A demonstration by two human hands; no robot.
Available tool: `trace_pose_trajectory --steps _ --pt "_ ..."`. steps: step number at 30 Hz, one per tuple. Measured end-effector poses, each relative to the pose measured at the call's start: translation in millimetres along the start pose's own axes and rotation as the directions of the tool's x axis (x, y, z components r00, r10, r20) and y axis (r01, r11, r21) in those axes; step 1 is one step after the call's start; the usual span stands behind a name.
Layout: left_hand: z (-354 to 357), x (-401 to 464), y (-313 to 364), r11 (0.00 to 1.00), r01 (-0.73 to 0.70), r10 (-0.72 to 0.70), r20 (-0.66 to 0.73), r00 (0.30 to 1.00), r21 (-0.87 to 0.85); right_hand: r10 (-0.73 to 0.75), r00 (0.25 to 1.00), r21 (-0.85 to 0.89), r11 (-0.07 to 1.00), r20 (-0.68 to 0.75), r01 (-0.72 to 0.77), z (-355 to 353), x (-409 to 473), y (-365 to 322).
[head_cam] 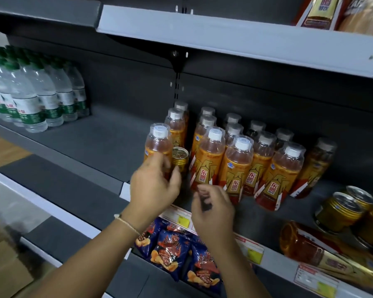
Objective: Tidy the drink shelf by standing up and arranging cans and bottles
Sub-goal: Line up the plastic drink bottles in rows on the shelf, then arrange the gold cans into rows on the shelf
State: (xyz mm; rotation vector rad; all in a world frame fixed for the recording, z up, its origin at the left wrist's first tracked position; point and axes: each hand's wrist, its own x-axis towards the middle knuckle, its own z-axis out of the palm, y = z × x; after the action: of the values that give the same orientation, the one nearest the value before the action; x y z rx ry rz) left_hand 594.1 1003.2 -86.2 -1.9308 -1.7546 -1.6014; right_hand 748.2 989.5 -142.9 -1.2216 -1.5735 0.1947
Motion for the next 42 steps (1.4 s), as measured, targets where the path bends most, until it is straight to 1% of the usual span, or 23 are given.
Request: trace_pose_trajectory --steps 2,3,4,5,6,7,9,11,14,17,22,24,26,28,29,31,33,36,39,41,42 --pt "-9 6 -21 0.991 0.112 -0.116 -0.038 0.993 -0.077 0.101 0.981 0.003 0.995 0.168 -0.103 22 4 -13" --pt "-12 10 -31 0.978 0.171 -0.175 -0.020 0.984 -0.122 0.148 0.962 -0.001 0.988 0.231 -0.152 33 7 -18" --pt "-14 14 -42 0.960 0.229 -0.228 0.028 0.973 -0.163 0.190 0.941 -0.006 0.981 0.281 -0.196 43 11 -23" --pt "-15 18 -51 0.940 0.278 -0.261 0.107 0.959 -0.199 0.221 0.922 -0.017 0.974 0.318 -0.228 51 14 -27" --pt "-16 23 -59 0.923 0.305 -0.261 0.198 0.945 -0.234 0.241 0.908 -0.030 0.969 0.342 -0.246 59 17 -30" --pt "-16 27 -65 0.915 0.307 -0.233 0.281 0.931 -0.261 0.252 0.901 -0.036 0.966 0.353 -0.256 66 19 -33" --pt "-16 34 -75 0.920 0.264 -0.140 0.384 0.912 -0.291 0.264 0.910 -0.026 0.963 0.319 -0.270 77 19 -37" --pt "-16 40 -84 0.925 0.237 -0.097 0.418 0.903 -0.297 0.263 0.932 -0.009 0.963 0.248 -0.269 87 17 -40" --pt "-18 49 -98 0.920 0.250 -0.106 0.423 0.900 -0.301 0.245 0.947 -0.011 0.969 0.206 -0.248 102 13 -47" --pt "-19 59 -114 0.918 0.259 -0.112 0.429 0.896 -0.300 0.251 0.942 -0.040 0.968 0.221 -0.248 116 13 -54" --pt "-9 70 -125 0.914 0.224 -0.065 0.423 0.904 -0.338 0.271 0.929 -0.068 0.963 0.252 -0.262 123 15 -59" --pt "-4 71 -125 0.908 0.209 -0.042 0.417 0.908 -0.363 0.276 0.932 -0.079 0.961 0.235 -0.264 122 15 -59" --pt "2 71 -126 0.901 0.187 -0.018 0.396 0.918 -0.391 0.265 0.953 -0.077 0.964 0.146 -0.256 119 15 -57" --pt "8 69 -128 0.896 0.166 -0.004 0.365 0.931 -0.412 0.263 0.965 -0.114 0.959 0.006 -0.260 114 18 -53" --pt "11 69 -128 0.892 0.163 -0.003 0.355 0.935 -0.421 0.276 0.960 -0.146 0.949 -0.046 -0.279 111 21 -51" --pt "17 70 -127 0.890 0.157 0.002 0.347 0.938 -0.429 0.329 0.939 -0.191 0.920 -0.099 -0.343 104 27 -48" --pt "21 70 -124 0.893 0.148 0.012 0.351 0.936 -0.426 0.384 0.918 -0.202 0.896 -0.096 -0.396 100 32 -46" --pt "22 70 -123 0.893 0.159 0.018 0.386 0.922 -0.421 0.419 0.907 -0.230 0.879 -0.046 -0.418 101 39 -43" --pt "18 70 -127 0.897 0.157 0.054 0.455 0.889 -0.412 0.439 0.898 -0.247 0.867 -0.029 -0.432 107 47 -39" --pt "14 67 -130 0.931 0.149 0.046 0.512 0.858 -0.334 0.444 0.895 -0.247 0.863 -0.045 -0.440 112 53 -37" --pt "12 64 -132 0.949 0.144 0.020 0.513 0.858 -0.279 0.447 0.893 -0.243 0.862 -0.051 -0.446 114 56 -36"
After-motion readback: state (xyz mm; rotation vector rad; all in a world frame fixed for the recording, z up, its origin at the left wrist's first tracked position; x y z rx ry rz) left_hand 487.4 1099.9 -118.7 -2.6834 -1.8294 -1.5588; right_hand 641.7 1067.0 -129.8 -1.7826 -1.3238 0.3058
